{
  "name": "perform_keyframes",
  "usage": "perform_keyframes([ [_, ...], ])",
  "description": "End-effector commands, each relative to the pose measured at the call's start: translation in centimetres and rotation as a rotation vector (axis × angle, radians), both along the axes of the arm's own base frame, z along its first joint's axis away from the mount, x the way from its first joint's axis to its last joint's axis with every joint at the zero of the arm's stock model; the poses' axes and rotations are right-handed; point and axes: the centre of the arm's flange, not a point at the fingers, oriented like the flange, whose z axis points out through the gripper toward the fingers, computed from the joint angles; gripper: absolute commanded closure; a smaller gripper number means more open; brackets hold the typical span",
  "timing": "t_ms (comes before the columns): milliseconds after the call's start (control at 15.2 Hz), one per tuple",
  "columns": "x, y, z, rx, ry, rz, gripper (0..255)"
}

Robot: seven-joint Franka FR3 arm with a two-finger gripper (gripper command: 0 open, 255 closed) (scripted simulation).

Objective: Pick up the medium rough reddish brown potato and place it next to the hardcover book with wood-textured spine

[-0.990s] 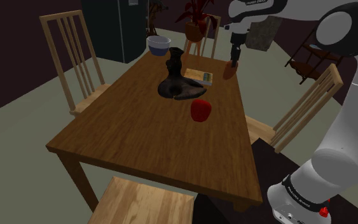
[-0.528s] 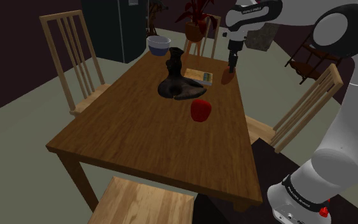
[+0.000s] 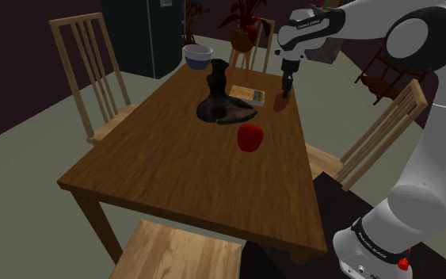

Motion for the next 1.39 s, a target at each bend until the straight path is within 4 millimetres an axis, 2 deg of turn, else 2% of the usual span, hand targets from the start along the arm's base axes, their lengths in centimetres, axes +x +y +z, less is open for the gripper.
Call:
perform_keyframes([
  [0, -0.1, 0.0, -1.5, 0.002, 0.006, 0.0, 255],
  [396, -0.1, 0.0, -4.3, 0.002, 0.006, 0.0, 255],
  [858, -0.1, 0.0, -4.3, 0.002, 0.006, 0.0, 255],
  [924, -0.1, 0.1, -4.1, 0.002, 0.006, -0.001, 0],
  [1254, -0.1, 0.0, -4.3, 0.002, 0.006, 0.0, 0],
  [1320, 0.1, 0.0, -3.0, 0.002, 0.006, 0.0, 0],
])
